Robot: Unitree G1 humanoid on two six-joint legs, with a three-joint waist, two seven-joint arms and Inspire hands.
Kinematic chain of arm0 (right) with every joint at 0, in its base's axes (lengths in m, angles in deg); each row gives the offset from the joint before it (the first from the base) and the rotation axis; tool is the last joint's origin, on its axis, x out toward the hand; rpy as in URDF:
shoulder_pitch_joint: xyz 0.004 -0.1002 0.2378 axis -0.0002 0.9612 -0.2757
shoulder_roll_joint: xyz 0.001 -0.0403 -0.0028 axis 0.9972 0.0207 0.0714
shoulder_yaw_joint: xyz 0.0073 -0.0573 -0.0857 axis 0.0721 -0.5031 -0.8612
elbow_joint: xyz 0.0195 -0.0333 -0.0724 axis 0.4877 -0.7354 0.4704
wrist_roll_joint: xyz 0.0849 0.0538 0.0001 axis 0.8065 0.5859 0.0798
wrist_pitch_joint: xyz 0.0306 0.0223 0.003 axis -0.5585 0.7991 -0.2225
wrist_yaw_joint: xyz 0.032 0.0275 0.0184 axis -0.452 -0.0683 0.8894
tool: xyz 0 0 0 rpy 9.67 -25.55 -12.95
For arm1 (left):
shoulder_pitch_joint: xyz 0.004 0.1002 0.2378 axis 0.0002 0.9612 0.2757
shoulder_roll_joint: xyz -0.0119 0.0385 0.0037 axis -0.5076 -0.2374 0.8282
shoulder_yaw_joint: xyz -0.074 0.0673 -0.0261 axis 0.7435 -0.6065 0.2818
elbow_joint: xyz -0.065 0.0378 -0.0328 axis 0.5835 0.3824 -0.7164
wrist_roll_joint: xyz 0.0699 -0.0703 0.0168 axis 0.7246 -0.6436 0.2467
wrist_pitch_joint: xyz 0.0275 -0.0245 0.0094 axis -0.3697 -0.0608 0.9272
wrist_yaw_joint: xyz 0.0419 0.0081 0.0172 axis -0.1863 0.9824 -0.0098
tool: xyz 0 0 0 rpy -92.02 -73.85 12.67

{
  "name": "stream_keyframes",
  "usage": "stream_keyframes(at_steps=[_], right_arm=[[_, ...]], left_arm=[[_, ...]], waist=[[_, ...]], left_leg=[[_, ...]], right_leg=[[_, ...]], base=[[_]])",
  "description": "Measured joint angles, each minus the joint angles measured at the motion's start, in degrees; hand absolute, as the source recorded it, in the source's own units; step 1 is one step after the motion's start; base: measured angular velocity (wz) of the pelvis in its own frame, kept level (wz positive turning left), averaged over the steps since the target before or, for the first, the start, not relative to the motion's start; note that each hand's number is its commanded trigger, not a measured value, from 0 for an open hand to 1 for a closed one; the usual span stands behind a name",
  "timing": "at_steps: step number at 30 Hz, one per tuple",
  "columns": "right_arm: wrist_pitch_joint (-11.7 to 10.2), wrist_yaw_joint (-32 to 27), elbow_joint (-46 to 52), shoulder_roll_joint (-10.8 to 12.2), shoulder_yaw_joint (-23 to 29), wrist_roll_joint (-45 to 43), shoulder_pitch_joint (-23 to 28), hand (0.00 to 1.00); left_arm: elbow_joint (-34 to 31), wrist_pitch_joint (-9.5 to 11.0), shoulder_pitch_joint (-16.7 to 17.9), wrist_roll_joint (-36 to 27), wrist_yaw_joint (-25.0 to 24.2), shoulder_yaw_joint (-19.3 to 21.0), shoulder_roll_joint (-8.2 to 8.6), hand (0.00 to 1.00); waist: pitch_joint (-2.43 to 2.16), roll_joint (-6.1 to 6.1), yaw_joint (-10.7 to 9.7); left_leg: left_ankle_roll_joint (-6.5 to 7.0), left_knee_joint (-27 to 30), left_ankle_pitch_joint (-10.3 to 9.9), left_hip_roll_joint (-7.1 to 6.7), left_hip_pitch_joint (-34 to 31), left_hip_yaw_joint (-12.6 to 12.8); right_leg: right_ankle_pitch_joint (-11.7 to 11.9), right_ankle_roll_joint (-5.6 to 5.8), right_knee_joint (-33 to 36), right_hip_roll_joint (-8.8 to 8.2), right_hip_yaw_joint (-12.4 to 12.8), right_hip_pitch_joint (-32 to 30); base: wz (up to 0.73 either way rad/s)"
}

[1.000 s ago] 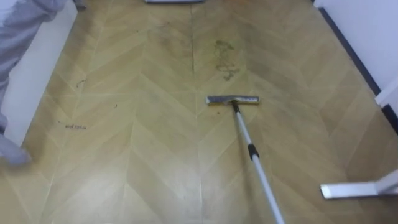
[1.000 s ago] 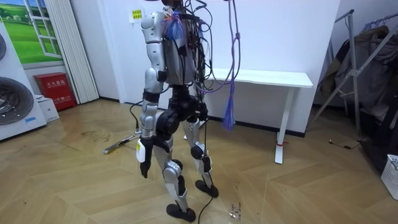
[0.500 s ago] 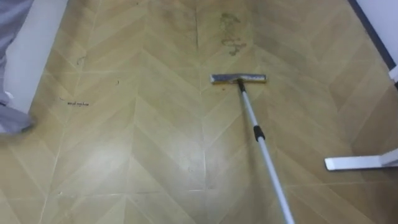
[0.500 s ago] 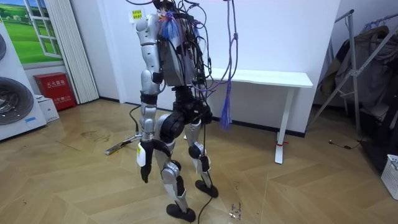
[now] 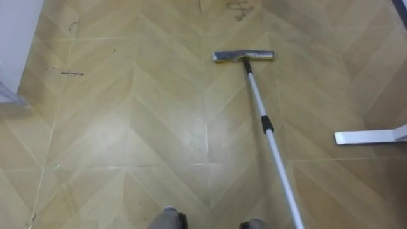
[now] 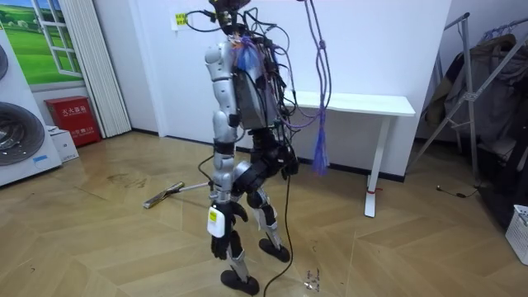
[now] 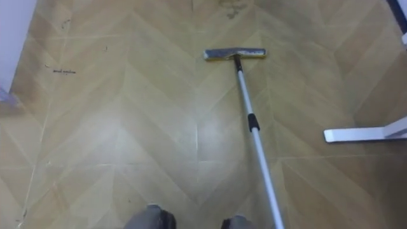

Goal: Mop floor

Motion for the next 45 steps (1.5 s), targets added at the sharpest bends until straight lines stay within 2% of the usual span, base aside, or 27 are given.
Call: stream_keyframes(at_steps=[2, 3, 4, 6, 7, 10, 12, 14, 15, 16, 17, 18, 20, 22, 24, 27, 29, 31, 32, 33, 34, 36, 38, 40, 42, 44, 45], right_arm=[[0.62, -1.13, -2.28, -0.56, 0.25, -0.21, -3.79, 1.0], [0.86, -1.24, -2.82, -0.73, 0.27, -0.21, -4.86, 1.0], [1.23, -1.13, -3.15, -1.13, 0.06, 0.21, -6.93, 1.0], [1.02, 0.52, -3.19, -1.63, -0.36, 1.33, -11.09, 1.0], [0.96, 1.08, -3.26, -2.09, -0.97, 2.07, -11.91, 1.0], [0.55, 3.6, -3.07, -3.55, -2.74, 5.87, -14.79, 1.0], [0.0, 4.24, -3.02, -3.56, -4.34, 9.75, -14.37, 1.0], [-0.27, 4.99, -2.77, -3.97, -4.73, 11.97, -12.58, 1.0], [-0.39, 5.23, -2.9, -4.23, -4.49, 12.1, -12.05, 1.0], [-0.72, 5.31, -3.62, -4.66, -4.12, 12.06, -10.43, 1.0], [-0.65, 5.27, -4.7, -5.46, -4.16, 11.93, -8.66, 1.0], [-0.61, 5.21, -5.33, -6.11, -4.28, 11.83, -7.75, 1.0], [-0.33, 4.47, -6.24, -7.93, -4.72, 11.28, -2.78, 1.0], [-0.2, 3.7, -5.92, -7.46, -4.77, 11.27, 0.14, 1.0], [-0.2, 3.45, -5.54, -6.78, -4.75, 11.59, 1.44, 1.0], [-0.03, 2.47, -5.37, -4.49, -5.07, 11.8, 2.73, 1.0], [0.9, 2.53, -5.32, -2.96, -4.35, 11.17, 2.79, 1.0], [2.06, 2.37, -5.04, -2.77, -3.93, 10.7, 3.25, 1.0], [2.69, 2.18, -4.95, -2.77, -3.93, 10.47, 2.29, 1.0], [3.05, 1.98, -5.01, -2.79, -3.92, 10.03, 1.72, 1.0], [3.76, 1.52, -5.38, -2.92, -3.5, 9.0, -0.22, 1.0], [5.02, 0.8, -6.12, -4.54, -3.03, 6.83, -6.18, 1.0], [4.91, 0.62, -5.46, -5.69, -3.28, 6.65, -11.28, 1.0], [4.02, 0.68, -4.28, -7.03, -3.68, 7.1, -15.81, 1.0], [3.5, 0.94, -3.9, -6.45, -4.21, 9.03, -19.28, 1.0], [1.6, 2.2, -2.4, -5.9, -4.27, 11.47, -19.77, 1.0], [1.42, 2.32, -2.44, -5.8, -4.27, 11.95, -19.52, 1.0]], left_arm=[[0.03, -0.18, 0.8, -2.71, 0.69, -0.65, -0.03, 0.0], [-0.03, -0.24, 1.08, -3.51, 0.93, -0.92, -0.12, 0.0], [-0.22, -0.34, 1.68, -5.59, 1.17, -1.98, -0.59, 0.0], [-0.44, -0.38, 2.52, -8.5, 1.26, -3.63, -1.93, 0.0], [-0.51, -0.37, 2.46, -8.92, 1.2, -3.63, -1.93, 0.0], [-0.64, -0.28, 3.13, -8.9, 0.39, -3.6, -2.19, 0.0], [-0.84, 0.06, 3.47, -8.86, -0.6, -3.58, -2.59, 0.0], [-0.76, 0.39, 3.15, -8.85, -2.01, -3.61, -2.84, 0.0], [-0.71, 0.43, 2.98, -8.66, -2.38, -3.55, -2.82, 0.0], [-0.7, 0.42, 2.54, -8.24, -2.91, -3.46, -2.86, 0.0], [-0.69, 0.34, 2.75, -8.24, -2.95, -3.41, -2.84, 0.0], [-0.89, 0.17, 2.64, -8.16, -2.97, -3.38, -2.81, 0.0], [-3.06, 0.23, 2.91, -7.94, -2.54, -2.65, -2.79, 0.0], [-5.35, 0.65, 3.08, -7.95, -1.58, -2.43, -3.22, 0.0], [-6.49, 1.85, 2.86, -7.87, -0.25, -2.52, -3.05, 0.0], [-6.95, 2.25, 2.87, -7.91, 0.18, -2.69, -2.57, 0.0], [-6.94, 1.36, 3.74, -7.82, 0.22, -2.55, -2.09, 0.0], [-6.85, -0.7, 4.24, -7.64, 0.17, -2.44, -1.35, 0.0], [-6.55, -1.5, 4.67, -7.94, 0.19, -2.46, -1.3, 0.0], [-6.4, -1.66, 4.75, -8.02, 0.21, -2.46, -1.37, 0.0], [-6.4, -1.88, 4.77, -8.5, 0.54, -2.47, -1.66, 0.0], [-6.78, -2.01, 4.83, -9.9, 2.33, -2.54, -1.69, 0.0], [-7.02, -1.9, 4.51, -10.92, 2.56, -2.74, -1.73, 0.0], [-7.75, -1.79, 4.22, -11.15, 2.58, -2.64, -1.96, 0.0], [-8.57, -2.19, 4.53, -11.16, 2.47, -2.61, -2.02, 0.0], [-9.43, -2.0, 5.63, -11.17, 1.96, -2.97, -1.79, 0.0], [-9.74, -2.01, 5.62, -11.16, 1.67, -3.0, -1.8, 0.0]], waist=[[0.47, -0.88, 1.5], [0.21, -0.35, 2.26], [0.57, -0.93, 3.25], [0.82, -2.1, 4.78], [0.71, -2.03, 5.33], [0.69, -1.83, 7.9], [0.78, -1.88, 7.96], [0.26, -1.63, 6.87], [0.24, -1.41, 6.19], [0.11, -1.3, 5.41], [-0.12, -1.14, 5.13], [-0.06, -0.93, 4.92], [-0.26, 1.17, 4.13], [-0.77, 2.6, 2.82], [-0.29, 3.84, 1.99], [-0.37, 4.05, 0.61], [-0.33, 3.64, -0.19], [-0.3, 3.8, -0.14], [-0.26, 3.77, 0.3], [-0.23, 3.7, 0.54], [-0.04, 3.41, 1.11], [0.59, 1.59, 3.15], [0.56, 0.5, 4.31], [1.06, -0.33, 6.18], [1.41, -1.08, 7.61], [1.26, -1.45, 7.99], [1.29, -1.49, 7.93]], left_leg=[[-1.2, 6.97, 0.93, 1.0, -2.65, -0.09], [-1.19, 9.38, 1.78, 1.32, -3.5, -0.35], [-1.37, 14.75, 5.25, 1.9, -6.1, -1.14], [-1.48, 23.86, 16.72, 2.1, -11.97, -1.52], [-1.66, 26.21, 17.8, 2.03, -13.17, -0.98], [0.44, 26.56, 15.99, 1.75, -15.34, 2.66], [0.7, 15.62, 13.98, 0.27, -13.14, 3.47], [1.84, 5.78, 4.38, -0.56, -8.84, 4.93], [3.34, 3.63, 2.95, -1.03, -7.96, 5.43], [4.96, 1.02, 2.39, -1.61, -6.56, 6.48], [6.71, -0.64, 1.63, -2.18, -4.65, 7.85], [7.51, -0.89, 1.07, -2.9, -3.92, 8.06], [9.34, -0.22, -2.3, -4.33, -1.22, 8.32], [9.89, -0.2, -4.2, -4.59, -0.15, 8.01], [10.04, -0.44, -5.36, -4.59, 0.44, 7.9], [9.29, -3.16, -6.57, -4.53, 3.16, 7.91], [7.8, -5.49, -8.18, -4.26, 6.61, 7.25], [6.17, -5.37, -10.21, -3.6, 9.77, 6.14], [5.07, -4.06, -10.99, -2.59, 11.8, 5.95], [4.81, -1.94, -10.85, -2.14, 12.1, 6.16], [2.5, 4.65, -8.58, -0.28, 10.97, 6.24], [1.66, 19.74, 2.77, 1.9, 5.82, 6.0], [0.86, 26.97, 11.93, 2.05, 1.02, 5.07], [1.17, 30.56, 11.52, 2.72, -4.81, 5.21], [1.09, 25.55, 9.21, 2.61, -8.91, 5.63], [0.71, 5.9, 7.12, 1.37, -8.79, 5.88], [0.78, 0.79, 7.18, 0.93, -8.27, 5.94]], right_leg=[[-2.29, -1.23, 4.6, -0.7, 0.02, -1.66], [-2.84, -1.48, 5.8, -0.36, 0.31, -1.85], [-3.84, -2.01, 7.6, 1.04, 1.07, -2.03], [-4.62, -2.61, 9.6, 3.34, 3.32, -1.81], [-4.73, -2.84, 9.84, 3.38, 3.29, -1.66], [-5.08, -3.42, 10.31, 4.0, 3.43, -1.2], [-5.95, -2.65, 10.06, 4.02, 3.44, -0.62], [-6.75, -0.84, 7.69, 3.13, 3.46, -0.12], [-6.32, -0.76, 6.37, 2.65, 3.13, 0.42], [-5.26, 0.71, 3.64, 1.9, 3.09, 1.92], [-4.36, 1.08, 3.32, 1.81, 5.35, 2.9], [-3.08, 1.74, 5.13, 1.48, 6.29, 2.24], [7.48, 3.94, 16.13, 1.12, 9.48, -2.29], [12.13, 4.43, 20.64, 1.08, 10.1, -6.39], [11.7, 4.39, 20.55, 1.12, 10.59, -11.32], [11.47, 4.61, 7.25, 1.16, 10.89, -16.57], [14.02, 3.61, -8.2, 1.32, 9.32, -15.98], [16.33, 2.75, -9.6, 1.21, 6.82, -13.2], [15.16, 1.84, -8.55, 1.23, 5.49, -11.0], [14.08, 1.35, -7.83, 1.43, 5.01, -10.03], [12.06, -0.13, -5.84, 2.52, 4.67, -8.37], [7.21, -1.8, -1.16, 3.6, 5.04, -6.54], [4.84, -2.26, 1.11, 4.57, 6.08, -6.3], [3.19, -3.01, 2.73, 5.62, 6.28, -6.17], [1.5, -3.53, 2.87, 6.21, 6.25, -4.44], [-0.54, -2.82, 0.64, 6.27, 5.68, -0.35], [-0.96, -2.58, -0.25, 6.27, 5.48, 0.86]], base=[[-0.2], [-0.43], [-0.34], [-0.25], [-0.24], [-0.16], [0.14], [0.25], [0.46], [0.42], [0.34], [0.25], [0.14], [-0.02], [-0.09], [-0.14], [0.0], [0.04], [0.0], [-0.06], [-0.14], [-0.23], [-0.17], [-0.29], [-0.17], [0.19], [0.19]])
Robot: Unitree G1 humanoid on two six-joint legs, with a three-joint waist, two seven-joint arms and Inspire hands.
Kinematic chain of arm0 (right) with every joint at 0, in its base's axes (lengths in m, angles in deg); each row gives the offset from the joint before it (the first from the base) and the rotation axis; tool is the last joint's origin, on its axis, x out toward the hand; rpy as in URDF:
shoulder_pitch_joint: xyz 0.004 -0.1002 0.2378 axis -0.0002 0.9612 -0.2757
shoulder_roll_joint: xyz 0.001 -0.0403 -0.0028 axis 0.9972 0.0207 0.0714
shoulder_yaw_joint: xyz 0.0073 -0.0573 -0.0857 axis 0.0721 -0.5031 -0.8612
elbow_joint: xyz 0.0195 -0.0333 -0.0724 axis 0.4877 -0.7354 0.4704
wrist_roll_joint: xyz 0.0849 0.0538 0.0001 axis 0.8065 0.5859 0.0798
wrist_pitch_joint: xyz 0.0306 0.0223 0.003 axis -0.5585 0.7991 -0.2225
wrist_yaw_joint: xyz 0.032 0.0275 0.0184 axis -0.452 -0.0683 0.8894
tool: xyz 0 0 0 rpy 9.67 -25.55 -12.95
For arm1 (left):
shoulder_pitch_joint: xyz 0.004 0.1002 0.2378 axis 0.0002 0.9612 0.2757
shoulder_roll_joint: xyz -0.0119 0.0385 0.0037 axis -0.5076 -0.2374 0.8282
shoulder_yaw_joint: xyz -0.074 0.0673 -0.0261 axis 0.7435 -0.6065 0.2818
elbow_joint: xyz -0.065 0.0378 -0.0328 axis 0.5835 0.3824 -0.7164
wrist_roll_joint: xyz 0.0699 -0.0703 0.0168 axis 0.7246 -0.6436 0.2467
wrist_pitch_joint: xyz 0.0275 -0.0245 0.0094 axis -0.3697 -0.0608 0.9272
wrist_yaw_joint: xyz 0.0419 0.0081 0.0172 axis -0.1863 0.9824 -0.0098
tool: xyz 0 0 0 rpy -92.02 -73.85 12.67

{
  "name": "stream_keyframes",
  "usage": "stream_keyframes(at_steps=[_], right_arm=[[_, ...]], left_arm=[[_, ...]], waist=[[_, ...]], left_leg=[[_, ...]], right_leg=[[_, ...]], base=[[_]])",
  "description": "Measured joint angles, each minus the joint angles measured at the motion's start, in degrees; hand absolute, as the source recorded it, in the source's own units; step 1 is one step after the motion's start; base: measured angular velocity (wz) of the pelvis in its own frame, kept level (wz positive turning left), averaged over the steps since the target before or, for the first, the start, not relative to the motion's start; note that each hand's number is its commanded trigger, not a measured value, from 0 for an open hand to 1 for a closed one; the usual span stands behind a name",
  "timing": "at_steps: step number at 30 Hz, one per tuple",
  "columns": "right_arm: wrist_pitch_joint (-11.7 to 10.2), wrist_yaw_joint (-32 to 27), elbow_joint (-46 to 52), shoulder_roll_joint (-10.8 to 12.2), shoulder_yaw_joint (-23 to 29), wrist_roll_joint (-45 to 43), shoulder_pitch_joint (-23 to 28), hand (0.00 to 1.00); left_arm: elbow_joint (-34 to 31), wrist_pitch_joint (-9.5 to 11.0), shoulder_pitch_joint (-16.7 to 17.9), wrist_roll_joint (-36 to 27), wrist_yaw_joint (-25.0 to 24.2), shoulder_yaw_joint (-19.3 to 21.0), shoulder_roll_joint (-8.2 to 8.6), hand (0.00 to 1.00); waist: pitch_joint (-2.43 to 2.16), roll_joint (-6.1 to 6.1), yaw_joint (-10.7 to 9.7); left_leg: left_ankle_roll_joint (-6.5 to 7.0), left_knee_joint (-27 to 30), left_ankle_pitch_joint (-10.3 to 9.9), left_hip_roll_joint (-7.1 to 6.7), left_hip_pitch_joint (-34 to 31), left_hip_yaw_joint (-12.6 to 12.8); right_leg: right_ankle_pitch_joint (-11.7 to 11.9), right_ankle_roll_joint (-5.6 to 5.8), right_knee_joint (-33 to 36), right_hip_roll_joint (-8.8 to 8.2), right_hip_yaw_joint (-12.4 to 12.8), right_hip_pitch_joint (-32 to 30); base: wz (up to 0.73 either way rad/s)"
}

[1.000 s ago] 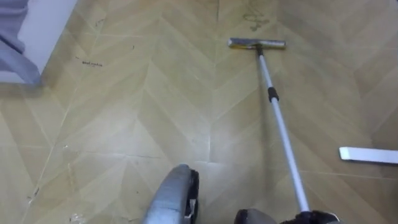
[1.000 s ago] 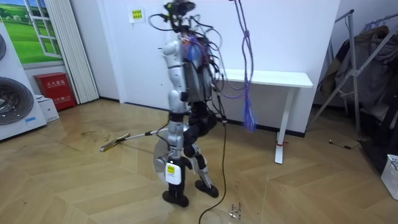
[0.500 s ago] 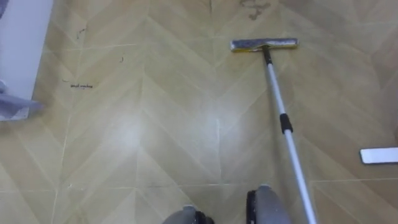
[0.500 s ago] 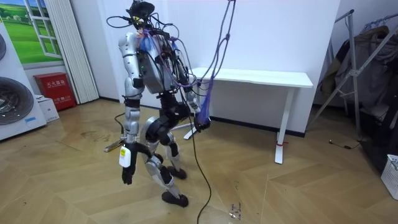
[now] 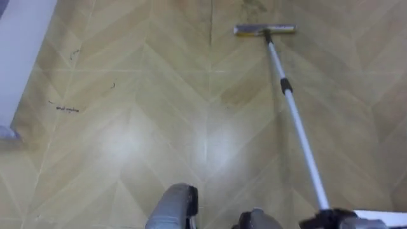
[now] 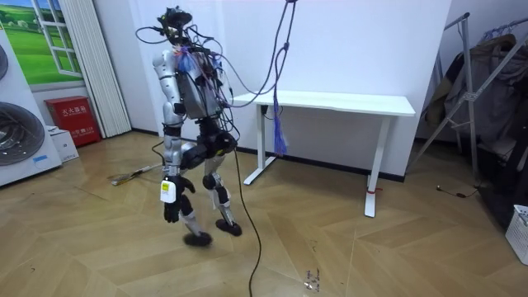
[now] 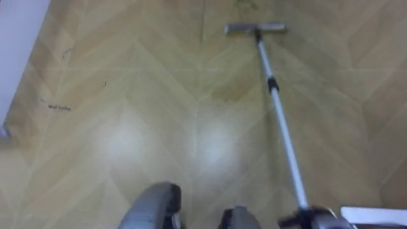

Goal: Mop floor

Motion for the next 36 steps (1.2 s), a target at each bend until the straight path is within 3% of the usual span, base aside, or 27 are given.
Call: stream_keyframes(at_steps=[1, 2, 4, 5, 6, 8, 10, 12, 15, 16, 17, 18, 19, 21, 22, 23, 24, 25, 26, 28, 30, 31, 32, 33, 34, 35, 36], right_arm=[[-0.21, 0.44, -0.05, 0.09, -0.26, 0.89, 1.2, 1.0], [-0.35, 0.93, -0.2, 0.0, -0.19, 1.55, 3.6, 1.0], [-0.64, 1.52, -1.9, -1.48, 0.03, 1.44, 7.92, 1.0], [-0.63, 1.62, -3.62, -2.69, -0.51, 1.09, 10.71, 1.0], [-0.63, 1.54, -3.86, -3.26, -0.67, 1.1, 12.74, 1.0], [-0.52, 0.35, -3.91, -3.56, -1.07, 1.31, 20.62, 1.0], [-0.24, -0.44, -3.89, -2.53, -1.0, 1.58, 23.56, 1.0], [-0.2, -0.79, -3.89, -0.31, -1.03, 1.89, 24.98, 1.0], [0.85, -0.51, -3.88, 2.81, -1.01, 1.94, 25.37, 1.0], [1.56, -0.38, -3.81, 3.23, -0.81, 1.78, 25.48, 1.0], [2.46, -0.34, -3.74, 3.2, -0.07, 1.12, 25.45, 1.0], [2.69, -0.47, -3.65, 3.1, 0.3, 0.79, 25.3, 1.0], [3.26, -0.77, -3.42, 2.78, 1.03, -0.61, 23.77, 1.0], [4.19, -1.08, -4.07, 2.37, 1.68, -1.8, 20.44, 1.0], [4.62, -1.22, -5.47, 1.66, 1.83, -2.6, 17.33, 1.0], [4.93, -1.28, -5.59, 0.22, 1.79, -3.79, 14.08, 1.0], [4.91, -1.3, -5.43, -0.74, 1.73, -4.33, 12.06, 1.0], [4.65, -1.12, -4.48, -2.48, 0.58, -4.11, 8.32, 1.0], [4.2, -1.08, -3.37, -3.63, -0.12, -4.01, 5.33, 1.0], [3.24, -1.06, -2.5, -4.46, -0.2, -3.85, 1.88, 1.0], [1.89, -0.63, -0.78, -4.17, -0.25, -3.08, -0.29, 1.0], [1.41, -0.05, 0.09, -4.05, -0.08, -3.06, -0.25, 1.0], [1.31, 0.3, 0.08, -3.41, 0.0, -2.2, 0.15, 1.0], [1.05, 0.84, 0.08, -3.28, -0.01, -0.95, 2.16, 1.0], [1.04, 1.12, 0.02, -3.46, -0.01, -0.46, 3.47, 1.0], [0.94, 1.08, -0.59, -3.57, 0.01, -0.19, 5.81, 1.0], [0.77, 1.01, -2.45, -3.8, 0.01, -0.21, 7.93, 1.0]], left_arm=[[-0.28, -0.01, 0.46, 0.02, -0.88, 0.05, -0.21, 0.0], [-0.25, -0.14, 0.66, 1.22, -1.76, 0.64, -0.12, 0.0], [-0.36, -0.11, 0.31, 3.14, -2.71, 0.86, 0.39, 0.0], [-0.43, -0.09, -0.01, 4.64, -3.15, 0.84, 0.54, 0.0], [-0.65, 0.07, -0.02, 4.99, -3.19, 0.82, 0.55, 0.0], [-1.38, 0.42, 0.15, 5.05, -2.94, 0.65, 0.58, 0.0], [-1.31, 0.75, 0.14, 5.0, -2.23, 0.58, 0.46, 0.0], [-1.65, 0.87, 0.12, 5.01, -1.75, 0.54, 0.48, 0.0], [-1.6, 0.8, 0.15, 4.47, -1.6, -0.37, 0.62, 0.0], [-1.55, 0.33, 0.37, 4.7, -1.59, -0.43, 0.89, 0.0], [-1.41, -0.43, 0.85, 4.66, -1.57, -0.39, 1.05, 0.0], [-1.35, -0.77, 1.21, 4.57, -1.55, -0.4, 1.05, 0.0], [-1.34, -1.58, 1.73, 4.51, -1.56, -0.25, 0.92, 0.0], [-0.91, -1.86, 1.74, 4.18, -1.44, 0.13, 0.34, 0.0], [-0.93, -1.78, 1.74, 3.48, -1.38, 0.06, -0.05, 0.0], [-1.04, -1.62, 1.81, 2.1, -1.11, 0.02, -0.23, 0.0], [-1.13, -1.62, 1.86, 1.68, -0.91, 0.0, -0.26, 0.0], [-2.0, -1.64, 2.02, 0.36, -0.38, -0.04, -0.37, 0.0], [-2.87, -1.59, 2.03, -0.04, -0.29, -0.05, -0.82, 0.0], [-3.54, -1.26, 2.04, 0.05, -0.29, 0.0, -1.71, 0.0], [-3.28, -1.32, 2.27, 0.14, -0.42, 0.08, -2.12, 0.0], [-3.32, -1.25, 2.73, 0.07, -0.89, 0.05, -1.97, 0.0], [-3.62, -1.15, 3.15, 0.13, -1.76, 0.07, -2.08, 0.0], [-3.59, -1.23, 3.54, 0.19, -2.75, 0.07, -1.95, 0.0], [-3.56, -1.21, 3.75, 0.16, -3.34, 0.02, -1.81, 0.0], [-3.59, -1.25, 2.86, 0.4, -4.15, 0.01, -1.74, 0.0], [-3.47, -1.15, 2.04, 1.72, -4.42, 0.1, -1.47, 0.0]], waist=[[-0.09, 0.07, -0.08], [-0.5, -0.11, -0.72], [-0.71, 0.55, -1.72], [-0.78, 0.74, -1.98], [-0.92, 0.9, -2.12], [-2.44, 3.13, -3.37], [-2.21, 4.3, -4.09], [-2.07, 5.29, -5.56], [-1.99, 5.49, -7.47], [-1.97, 5.41, -7.62], [-1.6, 4.9, -7.61], [-1.68, 5.1, -7.51], [-1.87, 5.58, -6.88], [-1.67, 5.27, -6.49], [-1.43, 4.86, -6.14], [-1.26, 4.51, -4.95], [-1.07, 4.16, -4.54], [-0.67, 3.54, -4.11], [-0.46, 2.6, -3.66], [-0.19, 0.88, -1.84], [0.05, 0.14, -0.56], [-0.01, 0.21, -0.18], [-0.1, -0.08, -0.1], [-0.89, 0.0, -0.3], [-1.19, 0.15, -0.46], [-1.12, 0.31, -0.72], [-1.19, 0.38, -1.18]], left_leg=[[2.29, -7.05, 1.95, -0.24, 1.0, 0.29], [4.26, -8.28, 1.34, -0.99, 2.47, 0.94], [6.6, -8.46, -0.82, -3.1, 4.62, 1.19], [7.75, -8.12, -2.71, -4.6, 6.05, 1.96], [8.24, -7.86, -3.66, -5.38, 6.72, 2.16], [9.31, -7.32, -7.15, -6.94, 8.81, 1.59], [9.39, -7.79, -8.76, -7.29, 10.94, 0.98], [8.99, -8.33, -9.94, -7.29, 12.62, -0.66], [7.85, -10.0, -12.11, -7.14, 15.93, -1.41], [7.24, -9.88, -13.47, -7.09, 17.32, -1.6], [6.42, -8.94, -15.29, -6.76, 18.85, -1.85], [5.91, -8.31, -16.22, -6.27, 19.56, -1.96], [4.43, -6.75, -17.9, -4.96, 20.61, -2.42], [2.77, 0.61, -17.31, -3.82, 19.88, -2.66], [0.79, 7.26, -15.31, -2.42, 18.48, -2.11], [0.2, 13.53, -12.25, -1.0, 16.64, -1.28], [0.15, 16.08, -10.38, -0.6, 15.64, -1.14], [-0.3, 20.02, -6.86, -0.17, 13.64, -1.15], [-0.42, 21.0, -6.72, -0.21, 11.29, -1.21], [0.13, 17.97, -7.11, -0.17, 6.85, -0.99], [0.29, 9.16, -7.21, -0.16, 3.72, -0.97], [0.01, 0.65, -6.67, -0.18, 2.82, -0.99], [1.64, -4.19, -3.39, -0.45, 2.59, -0.61], [3.45, -4.9, -3.14, -0.54, 3.54, 0.57], [4.84, -5.0, -3.66, -0.95, 4.47, 0.96], [7.0, -5.13, -4.65, -2.08, 6.04, 1.72], [8.01, -5.11, -5.86, -3.46, 7.52, 2.56]], right_leg=[[-0.92, 0.59, -1.85, -0.22, -0.11, 2.42], [-1.56, 1.57, -4.41, -1.07, -0.48, 5.03], [-1.93, 2.69, -5.15, -2.48, -0.19, 7.74], [-0.38, 5.19, -0.56, -4.34, 0.31, 6.86], [1.26, 6.41, 2.43, -5.23, 0.44, 5.58], [11.76, 7.17, 13.55, -5.99, 2.42, 0.38], [12.13, 7.09, 16.76, -5.69, 3.63, -4.02], [11.44, 7.19, 14.22, -4.63, 3.83, -9.09], [11.89, 6.67, -1.89, -4.44, 3.99, -13.34], [13.41, 6.07, -8.9, -4.26, 3.79, -13.35], [15.73, 5.61, -9.55, -4.25, 3.3, -12.65], [15.83, 5.21, -9.12, -4.02, 2.79, -11.98], [14.46, 3.83, -7.92, -3.53, 1.27, -10.6], [11.55, 1.92, -5.07, -3.01, -0.04, -8.83], [8.96, 1.26, -2.53, -2.68, -0.33, -7.73], [6.89, 0.81, -0.46, -1.8, -0.06, -7.12], [6.05, 0.35, 0.52, -1.69, 0.03, -7.02], [4.69, 0.06, 1.58, -1.26, 0.51, -6.79], [3.86, 0.51, 1.9, -0.84, 0.99, -6.58], [3.17, 0.05, 1.8, -0.83, 1.05, -5.82], [2.27, -0.03, 0.45, -0.7, 0.76, -3.62], [1.44, 0.54, -1.08, -0.75, 0.21, -1.29], [0.18, 1.32, -2.14, -1.23, 0.25, 1.22], [-0.93, 2.75, -3.48, -1.81, 0.08, 3.6], [-1.29, 3.18, -3.98, -2.2, 0.16, 4.62], [-1.39, 3.57, -3.28, -3.48, 0.07, 5.87], [-0.81, 4.73, -0.87, -5.01, 0.45, 5.99]], base=[[0.2], [0.31], [0.5], [0.38], [0.27], [0.15], [-0.16], [-0.17], [0.0], [0.0], [0.0], [-0.13], [-0.19], [-0.03], [0.0], [-0.09], [-0.21], [-0.05], [0.06], [-0.07], [-0.08], [0.18], [0.33], [0.39], [0.55], [0.6], [0.53]])
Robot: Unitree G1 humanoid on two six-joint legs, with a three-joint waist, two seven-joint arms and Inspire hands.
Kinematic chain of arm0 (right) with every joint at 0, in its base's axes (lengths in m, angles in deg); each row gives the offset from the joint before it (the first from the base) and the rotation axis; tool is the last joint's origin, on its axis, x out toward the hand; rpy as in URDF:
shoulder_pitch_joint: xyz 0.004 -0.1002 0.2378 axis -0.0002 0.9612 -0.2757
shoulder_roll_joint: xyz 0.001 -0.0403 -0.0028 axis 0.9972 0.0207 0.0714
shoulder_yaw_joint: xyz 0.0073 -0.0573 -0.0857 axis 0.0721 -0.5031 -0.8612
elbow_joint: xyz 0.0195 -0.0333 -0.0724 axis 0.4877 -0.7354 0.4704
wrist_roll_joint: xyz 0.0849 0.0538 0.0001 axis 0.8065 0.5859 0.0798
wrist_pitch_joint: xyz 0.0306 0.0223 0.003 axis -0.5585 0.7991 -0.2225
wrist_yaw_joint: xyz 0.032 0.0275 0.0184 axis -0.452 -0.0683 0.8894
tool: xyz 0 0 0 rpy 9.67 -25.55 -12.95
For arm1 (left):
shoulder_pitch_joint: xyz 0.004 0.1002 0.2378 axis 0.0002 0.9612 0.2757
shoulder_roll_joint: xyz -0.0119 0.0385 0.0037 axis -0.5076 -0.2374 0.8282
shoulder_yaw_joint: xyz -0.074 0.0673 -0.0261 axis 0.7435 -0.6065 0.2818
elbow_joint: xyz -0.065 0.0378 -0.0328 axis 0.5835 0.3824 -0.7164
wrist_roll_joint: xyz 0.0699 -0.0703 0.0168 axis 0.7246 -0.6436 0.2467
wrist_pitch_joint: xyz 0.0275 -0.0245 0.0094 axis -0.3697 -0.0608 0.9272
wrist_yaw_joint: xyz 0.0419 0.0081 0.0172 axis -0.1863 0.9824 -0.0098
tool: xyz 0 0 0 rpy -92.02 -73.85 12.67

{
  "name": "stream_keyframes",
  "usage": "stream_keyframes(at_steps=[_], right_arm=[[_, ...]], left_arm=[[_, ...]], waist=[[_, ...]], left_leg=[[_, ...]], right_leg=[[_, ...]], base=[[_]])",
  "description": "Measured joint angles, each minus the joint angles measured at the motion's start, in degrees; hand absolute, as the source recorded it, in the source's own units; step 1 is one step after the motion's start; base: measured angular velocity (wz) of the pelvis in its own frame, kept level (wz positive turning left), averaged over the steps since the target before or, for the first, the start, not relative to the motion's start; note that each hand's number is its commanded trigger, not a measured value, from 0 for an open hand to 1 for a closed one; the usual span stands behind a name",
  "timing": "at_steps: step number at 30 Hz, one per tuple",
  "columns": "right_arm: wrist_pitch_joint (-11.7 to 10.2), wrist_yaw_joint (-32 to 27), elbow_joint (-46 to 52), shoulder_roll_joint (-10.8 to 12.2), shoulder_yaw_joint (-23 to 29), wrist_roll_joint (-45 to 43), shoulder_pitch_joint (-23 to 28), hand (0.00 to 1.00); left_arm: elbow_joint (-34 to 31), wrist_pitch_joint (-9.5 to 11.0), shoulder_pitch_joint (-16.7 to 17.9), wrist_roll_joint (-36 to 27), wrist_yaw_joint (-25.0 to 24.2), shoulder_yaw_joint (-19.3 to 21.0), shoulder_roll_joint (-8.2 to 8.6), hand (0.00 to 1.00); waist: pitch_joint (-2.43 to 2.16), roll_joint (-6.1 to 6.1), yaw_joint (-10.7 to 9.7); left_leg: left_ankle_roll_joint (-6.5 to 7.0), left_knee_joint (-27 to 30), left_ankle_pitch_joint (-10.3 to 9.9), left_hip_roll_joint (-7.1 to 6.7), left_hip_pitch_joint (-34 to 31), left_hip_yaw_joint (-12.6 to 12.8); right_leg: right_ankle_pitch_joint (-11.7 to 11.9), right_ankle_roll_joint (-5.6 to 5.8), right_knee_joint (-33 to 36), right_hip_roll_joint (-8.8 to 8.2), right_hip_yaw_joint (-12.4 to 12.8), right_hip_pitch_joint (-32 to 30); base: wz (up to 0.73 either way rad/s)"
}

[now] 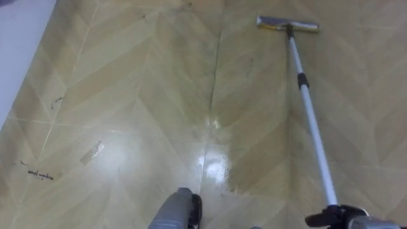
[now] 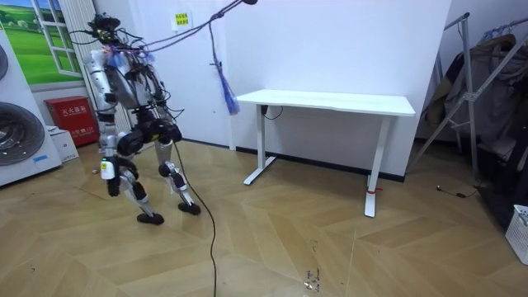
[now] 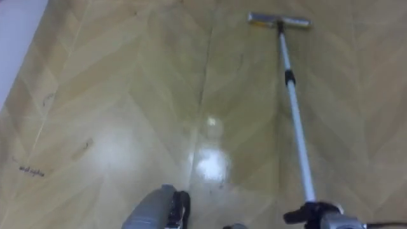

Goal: Mop floor

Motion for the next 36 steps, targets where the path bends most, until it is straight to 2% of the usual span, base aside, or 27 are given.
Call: stream_keyframes(at_steps=[2, 3, 4, 5, 7, 9, 10, 12, 13, 14, 15, 16, 17, 19, 20, 22, 24, 26, 27, 28, 29, 30, 32, 33, 34, 35, 36], right_arm=[[0.02, -0.88, -1.31, -0.79, -0.1, -0.35, 3.48, 1.0], [0.01, -1.27, -1.31, -0.98, -0.1, -0.46, 4.84, 1.0], [-0.01, -2.14, -1.32, -1.07, -0.1, -0.48, 7.49, 1.0], [-0.01, -2.95, -1.25, -0.63, -0.04, -0.43, 9.96, 1.0], [0.0, -3.75, -0.83, 0.64, 0.22, -0.28, 12.17, 1.0], [0.01, -3.96, -0.64, 2.08, 0.23, 0.27, 14.25, 1.0], [0.01, -4.11, -0.34, 2.79, 0.68, 0.34, 15.32, 1.0], [0.05, -4.4, 0.21, 3.84, 0.69, 0.22, 16.46, 1.0], [0.26, -4.48, 0.61, 4.65, 0.73, -0.03, 17.36, 1.0], [0.75, -4.51, 0.98, 5.24, 0.78, -0.05, 17.81, 1.0], [1.09, -4.57, 0.96, 5.36, 0.78, -0.11, 17.52, 1.0], [1.65, -4.71, 1.12, 5.5, 0.79, -0.5, 16.16, 1.0], [2.0, -4.92, 0.9, 5.32, 0.91, -0.8, 14.41, 1.0], [2.86, -5.13, -0.55, 4.36, 0.99, -1.02, 10.26, 1.0], [3.56, -5.47, -0.57, 3.23, 0.83, -1.03, 7.05, 1.0], [4.03, -5.71, -0.1, 1.58, 0.16, -0.63, 0.9, 1.0], [4.02, -6.22, 1.54, 1.15, 0.02, -0.36, -4.86, 1.0], [3.74, -6.19, 3.69, 1.69, -0.01, 1.32, -9.86, 1.0], [3.74, -6.02, 4.07, 1.95, 0.03, 1.9, -10.64, 1.0], [3.38, -5.54, 4.63, 2.52, -0.02, 3.34, -11.11, 1.0], [2.82, -4.7, 4.52, 2.56, 0.21, 4.65, -10.56, 1.0], [2.61, -4.5, 4.5, 2.3, 0.32, 5.38, -9.8, 1.0], [2.35, -3.99, 3.74, 1.31, 0.55, 7.11, -6.33, 1.0], [2.04, -3.77, 3.2, 1.18, 0.55, 7.12, -5.27, 1.0], [1.48, -3.57, 1.77, 1.02, 0.49, 6.97, -3.01, 1.0], [1.4, -3.72, 0.54, 0.83, 0.48, 6.76, -1.23, 1.0], [1.4, -3.78, 0.02, 0.69, 0.38, 6.45, -0.41, 1.0]], left_arm=[[0.12, 0.69, -0.62, 1.2, 0.04, -0.02, 0.59, 0.0], [0.12, 1.03, -0.63, 1.22, 0.09, -0.02, 0.68, 0.0], [0.2, 1.21, -0.53, 1.22, 0.15, 0.0, 0.78, 0.0], [0.29, 1.16, -0.45, 1.65, 0.27, 0.38, 0.82, 0.0], [0.0, 1.12, -0.47, 1.81, 1.27, 0.58, 0.74, 0.0], [-0.51, 0.66, -0.1, 2.76, 1.7, 0.47, 0.9, 0.0], [-0.56, 0.63, 0.14, 2.92, 1.81, 0.46, 1.25, 0.0], [-0.75, 0.02, 0.57, 2.9, 1.7, 0.41, 1.51, 0.0], [-0.62, -0.76, 0.65, 2.88, 1.76, 0.48, 1.58, 0.0], [-0.38, -0.95, 0.9, 2.75, 1.77, 0.49, 1.6, 0.0], [-0.33, -1.03, 1.08, 2.66, 1.76, 0.48, 1.62, 0.0], [-0.21, -1.31, 1.06, 2.68, 1.77, 0.55, 1.53, 0.0], [-0.22, -1.35, 0.81, 2.5, 1.89, 0.53, 1.45, 0.0], [-0.08, -1.33, 0.47, 0.46, 2.65, 0.33, 1.51, 0.0], [-0.57, -1.35, 0.48, -0.57, 2.9, 0.12, 1.49, 0.0], [-1.07, -1.27, 0.34, -1.75, 3.02, 0.03, 1.04, 0.0], [-1.69, -1.0, 0.32, -1.75, 3.54, -0.01, 0.24, 0.0], [-1.58, -0.58, 0.57, -1.77, 3.91, -0.02, -0.45, 0.0], [-1.63, -0.53, 0.78, -1.75, 3.91, -0.01, -0.49, 0.0], [-1.64, -0.53, 1.32, -1.73, 3.7, -0.11, -0.52, 0.0], [-1.62, -0.54, 1.82, -1.61, 3.1, -0.28, -0.47, 0.0], [-1.58, -0.52, 1.65, -1.64, 2.59, -0.29, -0.45, 0.0], [-0.9, -0.4, 0.44, -1.38, 1.17, -0.28, -0.35, 0.0], [-0.64, -0.4, 0.05, -0.96, 0.92, -0.27, -0.33, 0.0], [-0.32, -0.3, -0.4, -0.34, 0.75, 0.02, -0.21, 0.0], [-0.19, 0.14, -0.63, -0.31, 0.73, 0.08, -0.19, 0.0], [-0.16, 0.26, -1.03, -0.22, 0.72, 0.29, -0.11, 0.0]], waist=[[-0.42, 1.17, -0.92], [-0.43, 1.58, -1.38], [-0.47, 2.57, -2.04], [-0.93, 3.4, -2.5], [-1.05, 4.2, -3.44], [-1.02, 4.55, -4.54], [-1.0, 4.69, -5.0], [-0.87, 4.55, -6.04], [-0.66, 4.14, -6.55], [-0.86, 4.33, -6.59], [-0.59, 4.04, -6.6], [-0.66, 4.15, -6.44], [-0.66, 4.18, -6.44], [-0.03, 3.17, -5.63], [0.03, 3.08, -4.68], [0.38, 2.23, -3.86], [0.86, 0.59, -2.82], [1.4, -0.98, -0.69], [1.36, -0.96, -0.41], [1.12, -0.93, -0.21], [0.67, -0.97, -0.46], [0.49, -0.92, -0.64], [0.38, -0.8, -0.42], [0.37, -0.66, -0.44], [0.29, -0.2, -0.43], [0.19, 0.95, -0.58], [0.19, 1.62, -0.76]], left_leg=[[1.25, 0.02, -1.82, -1.83, 1.79, 0.44], [1.46, -0.14, -2.54, -2.14, 2.56, 0.47], [1.73, -0.66, -3.89, -2.88, 4.16, 0.05], [1.96, -1.34, -4.72, -3.1, 5.09, -0.44], [1.94, -3.15, -4.88, -3.06, 6.22, -0.62], [1.82, -5.07, -4.94, -2.98, 7.81, -0.7], [1.51, -6.3, -5.09, -2.88, 9.09, -0.85], [0.52, -7.33, -6.05, -2.78, 11.29, -1.22], [-0.37, -6.8, -7.28, -2.57, 12.66, -2.22], [-1.34, -6.31, -8.49, -2.0, 14.31, -2.73], [-1.86, -5.87, -9.05, -1.51, 14.95, -2.98], [-3.08, -4.05, -9.78, -0.58, 15.48, -2.97], [-3.53, 0.46, -9.53, 0.33, 14.9, -2.78], [-5.75, 9.06, -8.16, 1.34, 12.73, -2.65], [-6.89, 14.44, -6.47, 2.43, 11.01, -2.67], [-7.59, 19.33, -4.75, 2.58, 7.24, -2.97], [-7.15, 16.44, -4.99, 2.54, 2.46, -2.15], [-7.66, 5.03, -3.83, 2.38, -2.47, -2.27], [-7.6, 1.52, -2.71, 2.32, -3.04, -2.35], [-6.17, -1.4, 1.91, 2.08, -3.21, -2.19], [-4.63, -2.04, 3.86, 1.45, -1.57, -1.96], [-3.45, -1.92, 3.86, 1.05, -0.83, -1.66], [0.47, -0.86, 1.92, 0.2, 2.05, 0.9], [0.78, -0.58, 1.16, -0.15, 2.92, 1.26], [1.28, -0.54, -0.53, -1.02, 5.06, 1.55], [1.65, -0.82, -1.87, -1.3, 6.85, 1.49], [1.78, -1.15, -2.36, -1.51, 7.7, 1.33]], right_leg=[[2.64, 3.09, 4.53, -1.46, 0.22, -0.37], [3.97, 3.38, 5.98, -1.83, 0.44, -0.57], [7.18, 3.54, 8.91, -2.01, 1.09, -1.25], [9.43, 3.65, 11.35, -1.31, 2.51, -3.27], [9.06, 3.42, 11.96, -0.57, 3.32, -8.33], [9.02, 3.23, 7.31, -0.02, 3.35, -12.71], [9.29, 2.8, 1.34, 0.29, 3.17, -14.58], [11.68, 1.59, -9.03, 0.54, 2.23, -15.34], [14.74, 0.55, -10.74, 0.92, 1.68, -14.92], [15.19, -0.14, -10.57, 1.25, 0.56, -12.87], [15.23, -0.48, -10.5, 1.43, -0.37, -12.04], [14.38, -2.18, -9.56, 1.65, -1.17, -10.77], [12.55, -2.96, -7.87, 2.05, -1.65, -10.04], [9.25, -3.7, -4.23, 2.51, -1.6, -9.43], [7.42, -4.01, -2.39, 3.32, -1.1, -9.16], [5.6, -4.21, -0.52, 4.09, 0.14, -9.23], [4.66, -4.32, -0.08, 4.22, 0.78, -8.91], [3.84, -4.08, -1.04, 4.23, 0.88, -6.35], [3.17, -3.82, -1.18, 4.22, 0.86, -5.31], [1.64, -3.29, -1.65, 3.72, 0.73, -2.72], [0.19, -2.07, -2.4, 3.01, 0.41, -0.16], [-0.37, -1.43, -2.65, 2.55, 0.14, 0.97], [-0.66, 0.62, -0.27, 0.01, -0.01, 3.13], [-0.09, 1.62, 1.06, -0.58, 0.07, 3.42], [1.94, 3.21, 3.87, -1.32, 0.92, 3.82], [4.37, 3.83, 5.55, -1.28, 1.45, 3.8], [5.19, 4.03, 5.91, -1.12, 1.59, 3.63]], base=[[0.34], [0.16], [0.0], [-0.07], [-0.05], [0.0], [0.0], [0.06], [0.15], [0.12], [-0.04], [-0.04], [0.0], [-0.07], [-0.18], [-0.12], [-0.13], [-0.21], [0.0], [0.2], [0.35], [0.53], [0.4], [0.14], [0.0], [-0.05], [-0.07]])
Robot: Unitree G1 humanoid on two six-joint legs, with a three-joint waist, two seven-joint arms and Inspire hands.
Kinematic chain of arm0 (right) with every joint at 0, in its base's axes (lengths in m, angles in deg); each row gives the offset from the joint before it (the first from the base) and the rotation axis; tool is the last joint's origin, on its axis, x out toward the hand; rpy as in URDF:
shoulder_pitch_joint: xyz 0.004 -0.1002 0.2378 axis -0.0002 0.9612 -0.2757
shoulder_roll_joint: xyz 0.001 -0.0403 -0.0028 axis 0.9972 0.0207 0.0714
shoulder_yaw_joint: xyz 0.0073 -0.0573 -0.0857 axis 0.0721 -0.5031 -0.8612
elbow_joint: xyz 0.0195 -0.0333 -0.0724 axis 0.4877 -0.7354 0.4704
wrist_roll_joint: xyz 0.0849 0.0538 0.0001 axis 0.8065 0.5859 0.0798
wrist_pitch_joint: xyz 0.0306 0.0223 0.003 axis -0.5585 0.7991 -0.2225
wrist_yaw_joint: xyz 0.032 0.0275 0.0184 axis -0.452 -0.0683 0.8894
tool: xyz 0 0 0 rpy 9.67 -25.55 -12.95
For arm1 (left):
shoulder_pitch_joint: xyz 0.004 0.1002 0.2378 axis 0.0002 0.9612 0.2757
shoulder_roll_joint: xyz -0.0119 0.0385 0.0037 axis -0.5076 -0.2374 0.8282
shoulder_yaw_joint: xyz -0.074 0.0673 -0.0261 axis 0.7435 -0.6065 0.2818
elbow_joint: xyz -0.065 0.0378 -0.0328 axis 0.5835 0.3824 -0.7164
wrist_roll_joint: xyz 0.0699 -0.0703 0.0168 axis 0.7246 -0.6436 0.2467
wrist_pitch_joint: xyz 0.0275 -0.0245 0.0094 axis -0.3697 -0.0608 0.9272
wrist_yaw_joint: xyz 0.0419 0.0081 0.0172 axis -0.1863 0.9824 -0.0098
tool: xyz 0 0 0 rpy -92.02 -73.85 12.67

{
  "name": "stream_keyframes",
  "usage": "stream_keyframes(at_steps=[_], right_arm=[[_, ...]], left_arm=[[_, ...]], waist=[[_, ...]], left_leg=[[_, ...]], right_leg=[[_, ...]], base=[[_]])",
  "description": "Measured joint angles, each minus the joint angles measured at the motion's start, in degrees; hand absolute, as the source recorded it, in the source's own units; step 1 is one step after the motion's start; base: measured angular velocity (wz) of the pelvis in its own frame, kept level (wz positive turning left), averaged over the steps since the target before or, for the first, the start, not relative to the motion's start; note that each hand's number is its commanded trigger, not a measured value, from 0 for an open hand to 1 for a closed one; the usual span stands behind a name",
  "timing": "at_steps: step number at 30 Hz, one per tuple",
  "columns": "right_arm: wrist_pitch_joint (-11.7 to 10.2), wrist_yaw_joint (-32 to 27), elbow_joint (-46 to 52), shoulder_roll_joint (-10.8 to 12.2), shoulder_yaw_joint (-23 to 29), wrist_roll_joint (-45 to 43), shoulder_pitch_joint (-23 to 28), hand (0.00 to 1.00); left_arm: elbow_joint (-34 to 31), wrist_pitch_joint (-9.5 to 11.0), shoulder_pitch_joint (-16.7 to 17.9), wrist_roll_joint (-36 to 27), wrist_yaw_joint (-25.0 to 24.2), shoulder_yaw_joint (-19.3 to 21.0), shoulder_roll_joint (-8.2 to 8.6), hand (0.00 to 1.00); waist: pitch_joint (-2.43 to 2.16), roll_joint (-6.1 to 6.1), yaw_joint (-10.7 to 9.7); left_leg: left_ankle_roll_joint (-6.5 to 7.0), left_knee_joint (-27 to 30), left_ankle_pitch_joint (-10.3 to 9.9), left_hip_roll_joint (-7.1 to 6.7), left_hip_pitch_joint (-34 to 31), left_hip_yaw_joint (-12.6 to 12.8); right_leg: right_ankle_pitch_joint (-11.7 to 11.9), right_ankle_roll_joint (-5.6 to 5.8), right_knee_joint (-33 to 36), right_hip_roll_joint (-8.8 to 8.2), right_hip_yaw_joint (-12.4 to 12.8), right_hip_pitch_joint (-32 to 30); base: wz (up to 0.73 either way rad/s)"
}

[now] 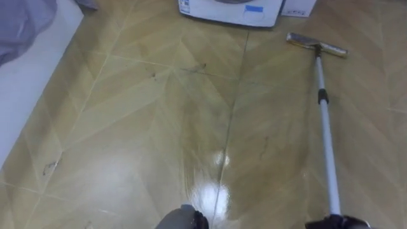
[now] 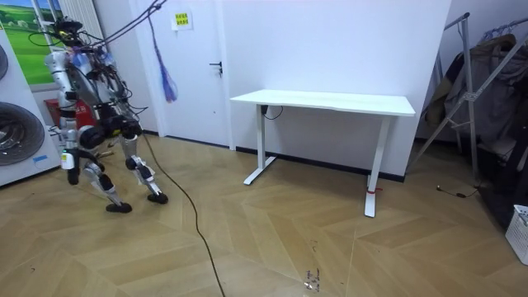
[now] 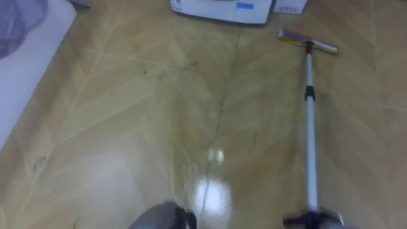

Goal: Mop floor

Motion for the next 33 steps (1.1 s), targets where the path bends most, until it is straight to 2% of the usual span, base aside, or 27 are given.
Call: stream_keyframes(at_steps=[2, 3, 4, 6, 7, 8, 9, 10, 12, 14, 16, 17, 18, 20, 24, 26, 28, 33], right_arm=[[0.04, -1.05, -0.7, -0.12, -0.28, -0.75, 4.22, 1.0], [0.04, -1.29, -0.97, -0.05, -0.32, -0.96, 5.14, 1.0], [0.04, -1.37, -1.17, 0.03, -0.26, -1.95, 7.28, 1.0], [0.05, -1.96, -1.11, 1.23, -0.17, -3.97, 10.55, 1.0], [0.09, -1.88, -1.15, 2.68, -0.15, -5.23, 12.59, 1.0], [0.09, -1.38, -1.16, 3.78, 0.1, -6.14, 14.28, 1.0], [0.09, -0.83, -1.15, 4.03, 0.37, -6.92, 15.0, 1.0], [0.09, 0.14, -1.13, 4.08, 0.45, -7.48, 15.96, 1.0], [0.15, 1.15, -0.83, 4.4, 0.44, -9.04, 16.59, 1.0], [0.22, 2.37, -0.74, 4.46, 0.43, -10.34, 17.02, 1.0], [0.22, 2.68, -0.71, 4.45, 0.71, -11.91, 17.04, 1.0], [0.43, 2.89, -0.59, 4.61, 0.68, -12.92, 17.11, 1.0], [0.82, 3.36, -0.42, 4.93, 0.73, -13.9, 17.04, 1.0], [0.93, 4.43, -0.43, 4.92, 0.78, -14.25, 16.99, 1.0], [1.53, 5.75, -0.13, 5.03, 0.8, -14.97, 17.16, 1.0], [2.8, 5.88, 1.91, 5.05, 2.0, -17.08, 17.24, 1.0], [2.97, 6.23, 3.47, 5.05, 2.34, -18.4, 17.78, 1.0], [3.68, 7.6, 4.55, 5.88, 4.18, -21.49, 18.16, 1.0]], left_arm=[[0.97, 0.32, -2.15, 0.97, 0.42, 0.39, 0.15, 0.0], [0.93, 0.42, -2.34, 1.28, 0.65, 0.6, 0.32, 0.0], [0.93, 0.51, -2.19, 1.92, 1.04, 0.69, 0.7, 0.0], [1.26, 0.31, -0.7, 3.19, 1.1, 1.11, 0.88, 0.0], [2.13, -0.05, 0.07, 4.13, 1.22, 1.75, 0.91, 0.0], [2.96, -0.75, 0.68, 4.54, 1.31, 2.62, 1.2, 0.0], [3.39, -0.92, 1.08, 4.63, 1.29, 2.68, 1.49, 0.0], [4.14, -1.27, 1.31, 4.6, 1.0, 2.68, 2.2, 0.0], [4.81, -1.68, 1.26, 4.04, 0.42, 2.68, 2.33, 0.0], [4.23, -1.75, 1.24, 4.07, 0.23, 2.75, 2.4, 0.0], [4.09, -1.63, 1.22, 4.09, 0.08, 2.91, 2.41, 0.0], [4.05, -1.64, 1.22, 4.2, 0.15, 2.92, 2.41, 0.0], [4.18, -1.71, 1.32, 4.26, 0.52, 2.91, 2.38, 0.0], [4.21, -2.03, 1.59, 4.58, 0.73, 2.92, 2.35, 0.0], [4.19, -2.33, 2.5, 4.76, 0.8, 3.9, 2.08, 0.0], [4.14, -3.14, 2.85, 6.03, 0.72, 4.86, 1.99, 0.0], [4.1, -3.23, 2.88, 7.02, 0.62, 5.28, 1.79, 0.0], [3.61, -3.35, 3.25, 7.54, -0.56, 6.94, 0.27, 0.0]], waist=[[-0.16, 1.77, -0.51], [-0.15, 2.16, -0.65], [-0.36, 2.77, -0.99], [-0.58, 2.76, -2.16], [-0.92, 2.24, -3.26], [-0.85, 1.53, -4.36], [-1.04, 1.59, -4.85], [-1.25, 1.97, -4.98], [-1.11, 1.43, -5.17], [-0.96, 0.33, -5.61], [-0.89, 0.06, -6.4], [-0.83, 0.16, -6.56], [-0.89, -0.26, -6.7], [-0.88, -0.63, -6.93], [-0.94, -1.48, -7.3], [-0.83, -1.93, -7.62], [-0.68, -2.19, -7.74], [-0.74, -2.66, -7.79]], left_leg=[[0.39, -2.3, -0.7, -0.48, 2.13, -0.18], [0.41, -3.32, -0.71, -0.5, 2.79, -0.17], [0.42, -5.47, -0.7, -0.48, 4.35, -0.21], [-0.14, -8.67, -0.38, -0.38, 7.38, -0.49], [-0.78, -10.22, -0.43, -0.37, 9.62, -0.56], [-1.75, -11.05, -0.94, -0.19, 11.68, -0.84], [-2.33, -11.36, -1.24, 0.09, 12.54, -1.3], [-3.34, -12.12, -1.77, 1.12, 14.3, -1.78], [-4.43, -13.08, -2.35, 2.07, 16.75, -1.94], [-5.7, -14.14, -3.02, 3.0, 19.83, -1.89], [-6.39, -15.11, -3.26, 3.68, 22.28, -2.02], [-6.84, -15.54, -3.23, 3.88, 23.77, -2.59], [-7.67, -16.95, -2.7, 3.81, 25.23, -3.53], [-8.48, -19.8, -1.84, 3.8, 27.78, -3.84], [-9.1, -26.45, 0.83, 3.82, 33.27, -3.65], [-9.36, -29.86, 2.02, 3.93, 35.96, -3.7], [-9.52, -31.46, 2.55, 4.09, 37.77, -3.71], [-9.78, -34.98, 2.76, 4.98, 42.13, -3.71]], right_leg=[[0.78, 0.24, 0.37, 0.0, 1.07, -3.72], [0.79, 0.22, -0.36, -0.04, 1.15, -5.01], [0.89, 0.17, -3.12, -0.14, 1.19, -7.09], [2.16, -0.82, -10.95, -0.07, 1.05, -8.15], [5.11, -1.31, -17.68, -0.04, 0.72, -7.58], [10.67, -1.33, -20.79, 0.44, 0.19, -6.55], [10.73, -1.66, -21.34, 1.04, -0.04, -5.64], [10.65, -2.28, -23.03, 2.41, -0.55, -3.62], [9.94, -3.35, -23.63, 3.29, -1.11, -1.43], [8.51, -4.29, -23.65, 3.89, -1.34, 0.98], [7.77, -4.95, -24.41, 4.36, -1.94, 3.63], [7.74, -5.22, -25.72, 5.1, -2.08, 5.35], [7.83, -5.52, -26.95, 5.44, -2.12, 6.94], [8.21, -5.8, -29.04, 5.89, -2.19, 9.01], [9.5, -6.03, -34.06, 6.53, -2.28, 13.58], [10.3, -6.17, -36.64, 7.18, -2.15, 15.77], [10.66, -6.15, -38.21, 7.61, -2.06, 17.59], [11.57, -6.23, -41.8, 9.13, -1.65, 21.62]], base=[[0.0], [-0.1], [-0.15], [-0.06], [0.05], [0.06], [-0.09], [-0.19], [-0.15], [-0.05], [0.02], [0.0], [0.0], [0.0], [-0.01], [-0.09], [-0.05], [-0.09]])
